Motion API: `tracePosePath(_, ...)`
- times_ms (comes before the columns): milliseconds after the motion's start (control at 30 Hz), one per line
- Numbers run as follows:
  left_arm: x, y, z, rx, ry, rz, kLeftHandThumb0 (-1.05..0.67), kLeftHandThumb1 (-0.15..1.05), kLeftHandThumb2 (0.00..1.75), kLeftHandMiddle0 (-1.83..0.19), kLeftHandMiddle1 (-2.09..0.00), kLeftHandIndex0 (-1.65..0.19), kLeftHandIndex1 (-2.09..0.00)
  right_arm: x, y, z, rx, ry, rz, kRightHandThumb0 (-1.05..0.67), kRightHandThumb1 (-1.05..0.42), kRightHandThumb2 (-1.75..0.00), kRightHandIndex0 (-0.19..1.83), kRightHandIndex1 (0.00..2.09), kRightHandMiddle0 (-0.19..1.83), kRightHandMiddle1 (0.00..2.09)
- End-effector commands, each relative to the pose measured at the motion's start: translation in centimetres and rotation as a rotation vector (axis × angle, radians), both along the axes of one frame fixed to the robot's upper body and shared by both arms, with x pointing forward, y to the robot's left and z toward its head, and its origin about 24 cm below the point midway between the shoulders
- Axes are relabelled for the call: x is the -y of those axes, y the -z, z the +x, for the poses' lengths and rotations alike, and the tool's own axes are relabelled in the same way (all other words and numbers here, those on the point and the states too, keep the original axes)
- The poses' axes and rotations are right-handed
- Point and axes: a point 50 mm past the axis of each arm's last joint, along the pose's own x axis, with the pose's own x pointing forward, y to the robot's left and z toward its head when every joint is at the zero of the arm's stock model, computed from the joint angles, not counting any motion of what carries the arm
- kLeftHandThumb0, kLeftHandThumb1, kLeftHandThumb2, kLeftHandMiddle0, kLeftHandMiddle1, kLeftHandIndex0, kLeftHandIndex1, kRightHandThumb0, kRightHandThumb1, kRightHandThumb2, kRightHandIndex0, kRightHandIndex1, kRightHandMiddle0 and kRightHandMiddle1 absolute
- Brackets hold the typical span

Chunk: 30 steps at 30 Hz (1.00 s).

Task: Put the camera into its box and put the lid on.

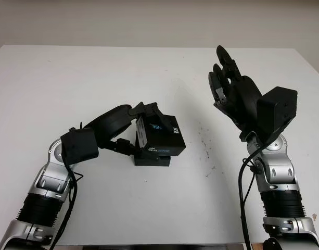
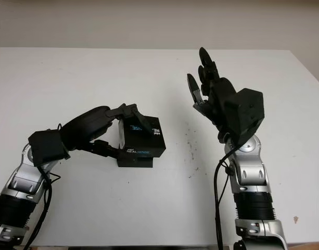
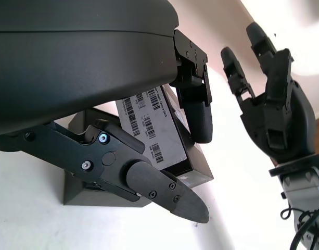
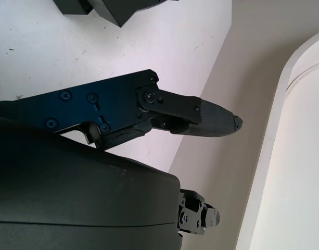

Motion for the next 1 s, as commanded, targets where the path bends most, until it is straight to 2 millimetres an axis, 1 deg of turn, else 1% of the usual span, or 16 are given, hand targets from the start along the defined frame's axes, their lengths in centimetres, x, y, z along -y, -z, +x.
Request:
tracePosePath(0,-0.1,-0.8,0.3,0.029,0.016,0.028,-0.23,1.05,0.07,-0.38,-1.7,-0.27,-1.55,0.2,-0.4,0.0,0.017,0.001,0.001,-0.59,-1.05,-0.59,-0.09,0.05,-0.15,0.15)
tracePosePath(233,-0.7,-0.3,0.5,0.004,0.018,0.068,-0.2,1.05,0.09,-0.39,-1.73,-0.28,-1.54,0.3,-0.4,-0.1,0.019,0.001,-0.004,-0.61,-1.05,-0.59,-0.09,0.06,-0.14,0.15)
tracePosePath(567,-0.9,0.3,0.6,-0.02,0.002,0.115,-0.16,1.05,0.08,-0.38,-1.67,-0.28,-1.52,0.2,-0.4,-0.1,0.009,0.009,-0.007,-0.61,-1.05,-0.57,-0.09,0.05,-0.14,0.14)
tracePosePath(700,-1.0,0.4,0.6,-0.018,-0.01,0.137,-0.11,1.05,0.1,-0.37,-1.63,-0.28,-1.51,0.2,-0.4,-0.2,0.01,0.013,-0.011,-0.61,-1.05,-0.57,-0.08,0.06,-0.12,0.14)
tracePosePath(967,-0.9,0.5,0.6,-0.004,-0.012,0.171,-0.12,1.05,0.09,-0.37,-1.64,-0.28,-1.51,0.2,-0.4,-0.2,0.01,0.008,-0.013,-0.6,-1.05,-0.58,-0.09,0.05,-0.12,0.13)
